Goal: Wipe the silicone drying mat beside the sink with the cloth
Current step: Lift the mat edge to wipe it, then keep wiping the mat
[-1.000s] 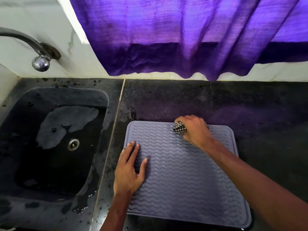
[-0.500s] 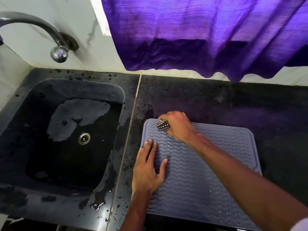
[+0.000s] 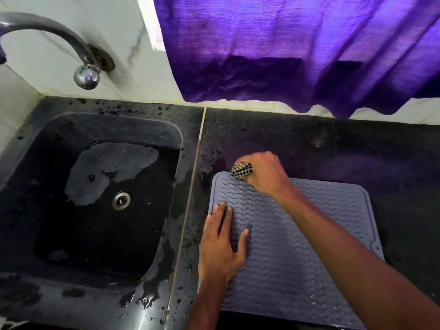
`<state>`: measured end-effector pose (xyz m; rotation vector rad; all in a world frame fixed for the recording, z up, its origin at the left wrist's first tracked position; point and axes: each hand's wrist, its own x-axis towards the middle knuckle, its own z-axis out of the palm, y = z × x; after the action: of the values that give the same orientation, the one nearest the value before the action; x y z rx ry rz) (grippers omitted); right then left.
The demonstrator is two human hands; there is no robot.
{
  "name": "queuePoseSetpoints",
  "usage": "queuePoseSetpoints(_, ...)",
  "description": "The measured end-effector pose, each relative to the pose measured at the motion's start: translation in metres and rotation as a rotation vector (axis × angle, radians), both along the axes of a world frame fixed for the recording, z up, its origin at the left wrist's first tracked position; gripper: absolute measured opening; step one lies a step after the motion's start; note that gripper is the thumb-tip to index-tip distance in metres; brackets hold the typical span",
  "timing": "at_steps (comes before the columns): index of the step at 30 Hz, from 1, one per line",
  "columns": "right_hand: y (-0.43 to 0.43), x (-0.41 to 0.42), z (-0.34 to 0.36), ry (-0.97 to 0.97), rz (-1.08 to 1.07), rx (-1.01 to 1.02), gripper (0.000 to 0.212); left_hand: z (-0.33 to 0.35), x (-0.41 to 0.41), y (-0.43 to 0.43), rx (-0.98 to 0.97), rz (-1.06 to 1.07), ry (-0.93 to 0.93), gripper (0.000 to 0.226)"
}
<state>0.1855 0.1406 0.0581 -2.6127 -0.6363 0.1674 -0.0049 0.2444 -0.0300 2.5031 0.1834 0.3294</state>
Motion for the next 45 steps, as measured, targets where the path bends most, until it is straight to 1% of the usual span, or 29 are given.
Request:
queuePoseSetpoints(2, 0.0, -0.001, -0.002, 0.044, 0.033, -0.071, 0.039, -0.001, -0.001, 0.0, 0.013, -0.004, 0.011, 0.066)
queuePoseSetpoints(5, 0.008, 0.0, -0.006, 0.062, 0.036, -0.063, 0.041, -0.003, -0.002, 0.0, 0.031, -0.012, 0.016, 0.068)
queuePoseSetpoints(10, 0.026, 0.005, -0.008, 0.101, 0.102, -0.037, 0.033, -0.003, -0.001, 0.0, 0.029, -0.02, 0.015, 0.07)
queuePoseSetpoints(16, 0.045, 0.007, -0.006, 0.155, 0.178, -0.026, 0.037, 0.002, -0.002, 0.0, 0.014, -0.01, 0.035, 0.071)
queuePoseSetpoints(20, 0.051, 0.004, -0.003, 0.147, 0.267, -0.079, 0.042, 0.001, -0.001, 0.0, -0.012, -0.01, 0.036, 0.07)
queuePoseSetpoints(23, 0.053, -0.006, 0.001, 0.179, 0.376, -0.107, 0.033, 0.005, -0.001, -0.001, -0.043, 0.004, 0.032, 0.069)
queuePoseSetpoints(25, 0.047, -0.013, 0.004, 0.211, 0.408, -0.101, 0.03, 0.01, -0.002, 0.0, -0.076, 0.018, 0.028, 0.067)
queuePoseSetpoints(27, 0.037, -0.016, 0.006, 0.237, 0.371, -0.053, 0.029, 0.014, -0.003, 0.001, -0.159, 0.025, -0.003, 0.059)
queuePoseSetpoints(29, 0.025, -0.018, 0.008, 0.254, 0.267, 0.017, 0.029, 0.018, -0.005, 0.003, -0.266, 0.057, -0.06, 0.045)
queuePoseSetpoints(31, 0.017, -0.018, 0.014, 0.249, 0.161, 0.034, 0.031, 0.025, -0.01, 0.005, -0.319, 0.157, -0.104, 0.036)
queuePoseSetpoints(33, 0.016, -0.017, 0.022, 0.242, 0.099, 0.002, 0.033, 0.032, -0.015, 0.011, -0.279, 0.256, -0.085, 0.028)
queuePoseSetpoints(35, 0.023, -0.014, 0.027, 0.244, 0.038, -0.019, 0.033, 0.033, -0.021, 0.021, -0.131, 0.269, -0.016, 0.019)
queuePoseSetpoints(37, 0.034, -0.014, 0.028, 0.266, -0.042, 0.005, 0.031, 0.032, -0.026, 0.03, 0.027, 0.219, 0.053, 0.025)
queuePoseSetpoints(39, 0.045, -0.016, 0.023, 0.283, -0.098, 0.01, 0.03, 0.031, -0.028, 0.035, 0.115, 0.163, 0.064, 0.031)
queuePoseSetpoints(41, 0.053, -0.023, 0.017, 0.297, -0.118, -0.036, 0.025, 0.029, -0.031, 0.039, 0.126, 0.14, 0.075, 0.033)
queuePoseSetpoints(42, 0.055, -0.025, 0.014, 0.305, -0.132, -0.046, 0.023, 0.028, -0.031, 0.04, 0.098, 0.142, 0.086, 0.032)
queuePoseSetpoints(45, 0.058, -0.031, 0.009, 0.325, -0.173, -0.044, 0.019, 0.026, -0.034, 0.044, -0.06, 0.185, 0.122, 0.023)
